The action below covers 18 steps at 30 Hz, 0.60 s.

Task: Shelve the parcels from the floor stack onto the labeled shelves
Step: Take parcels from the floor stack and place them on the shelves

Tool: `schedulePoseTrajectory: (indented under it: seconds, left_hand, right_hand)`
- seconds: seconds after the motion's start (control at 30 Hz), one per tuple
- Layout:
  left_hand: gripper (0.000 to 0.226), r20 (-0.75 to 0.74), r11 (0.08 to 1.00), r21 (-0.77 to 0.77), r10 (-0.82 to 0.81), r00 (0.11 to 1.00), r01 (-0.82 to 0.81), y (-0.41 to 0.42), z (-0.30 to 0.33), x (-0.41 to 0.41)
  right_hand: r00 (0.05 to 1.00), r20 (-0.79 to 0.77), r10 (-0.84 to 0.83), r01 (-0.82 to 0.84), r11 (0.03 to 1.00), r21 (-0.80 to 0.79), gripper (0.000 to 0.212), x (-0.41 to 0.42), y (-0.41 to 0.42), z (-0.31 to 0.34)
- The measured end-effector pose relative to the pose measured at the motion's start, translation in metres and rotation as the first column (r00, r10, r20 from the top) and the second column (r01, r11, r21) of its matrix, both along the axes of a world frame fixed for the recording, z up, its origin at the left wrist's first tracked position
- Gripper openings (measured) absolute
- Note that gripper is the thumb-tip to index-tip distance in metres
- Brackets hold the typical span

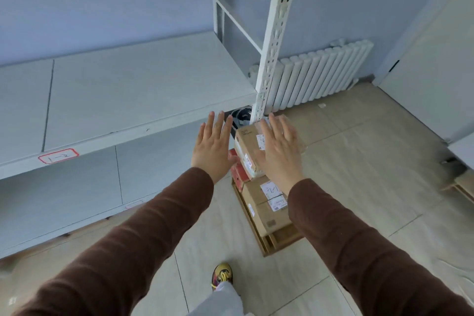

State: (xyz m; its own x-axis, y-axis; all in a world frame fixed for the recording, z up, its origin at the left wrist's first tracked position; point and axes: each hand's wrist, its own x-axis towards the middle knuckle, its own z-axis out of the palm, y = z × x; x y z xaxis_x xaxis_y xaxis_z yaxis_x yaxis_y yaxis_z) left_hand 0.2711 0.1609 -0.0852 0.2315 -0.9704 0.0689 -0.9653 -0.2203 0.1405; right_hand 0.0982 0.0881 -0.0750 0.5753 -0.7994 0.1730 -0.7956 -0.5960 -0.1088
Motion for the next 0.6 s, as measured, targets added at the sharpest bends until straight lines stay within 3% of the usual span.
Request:
schedulePoseTrajectory:
  seconds: [0.23,0.43,0.6]
  left_hand:
    - [0.100,-0.186,0.986,0.163,0.051,0.981,-0.020,-0.071,-0.072,-0.025]
    - [0.102,-0.321,0.955,0.266,0.216,0.922,-0.132,-0.113,-0.138,-0.048]
    - [0.104,-0.447,0.892,0.363,0.420,0.790,-0.268,-0.143,-0.194,-0.067]
  right_hand:
    - [0.989,-0.064,-0.133,0.143,0.972,0.184,0.077,-0.043,-0.073,-0.063]
    - [0.982,-0.085,-0.166,0.185,0.929,0.321,0.072,-0.075,-0.141,-0.124]
    - [0.987,-0.080,-0.136,0.157,0.886,0.435,0.071,-0.096,-0.205,-0.172]
